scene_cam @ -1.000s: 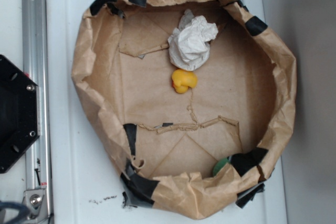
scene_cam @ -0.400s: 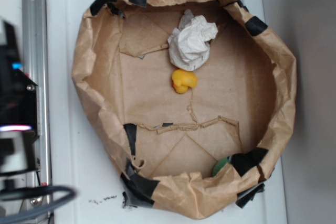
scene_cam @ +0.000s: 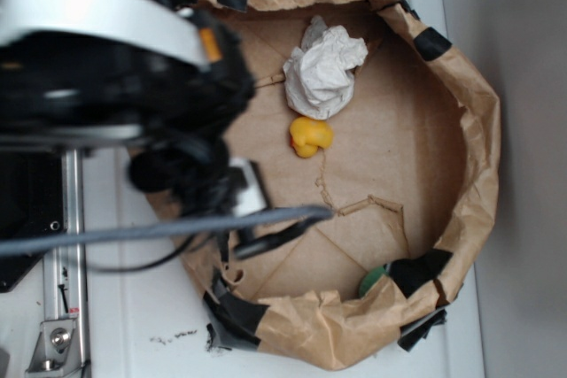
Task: Grab the white paper.
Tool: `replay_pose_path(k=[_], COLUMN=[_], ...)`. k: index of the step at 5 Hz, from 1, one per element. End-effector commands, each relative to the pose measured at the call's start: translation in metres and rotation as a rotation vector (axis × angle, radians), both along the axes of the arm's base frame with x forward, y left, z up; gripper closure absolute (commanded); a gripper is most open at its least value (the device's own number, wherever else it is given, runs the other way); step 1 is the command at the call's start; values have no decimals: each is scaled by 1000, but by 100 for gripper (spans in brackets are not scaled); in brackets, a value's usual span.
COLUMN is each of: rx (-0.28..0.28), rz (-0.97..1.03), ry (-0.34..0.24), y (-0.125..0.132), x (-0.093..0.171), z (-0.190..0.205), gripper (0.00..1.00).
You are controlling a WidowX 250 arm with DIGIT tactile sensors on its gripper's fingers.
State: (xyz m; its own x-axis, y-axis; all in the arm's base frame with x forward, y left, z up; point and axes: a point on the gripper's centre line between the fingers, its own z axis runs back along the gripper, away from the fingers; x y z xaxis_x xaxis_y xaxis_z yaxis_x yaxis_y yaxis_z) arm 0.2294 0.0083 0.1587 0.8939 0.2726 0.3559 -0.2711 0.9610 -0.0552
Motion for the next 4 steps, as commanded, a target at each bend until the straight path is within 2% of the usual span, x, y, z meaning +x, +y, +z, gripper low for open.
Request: replay_pose_path(k=[1,2,3,4], rx=[-51,-63,-73,-18], rz=[350,463,434,330], ry=[9,-35,-16,43], y=[36,49,48,44], x=[28,39,51,76], z=[-45,-66,-76,-86], gripper=[0,0,0,0])
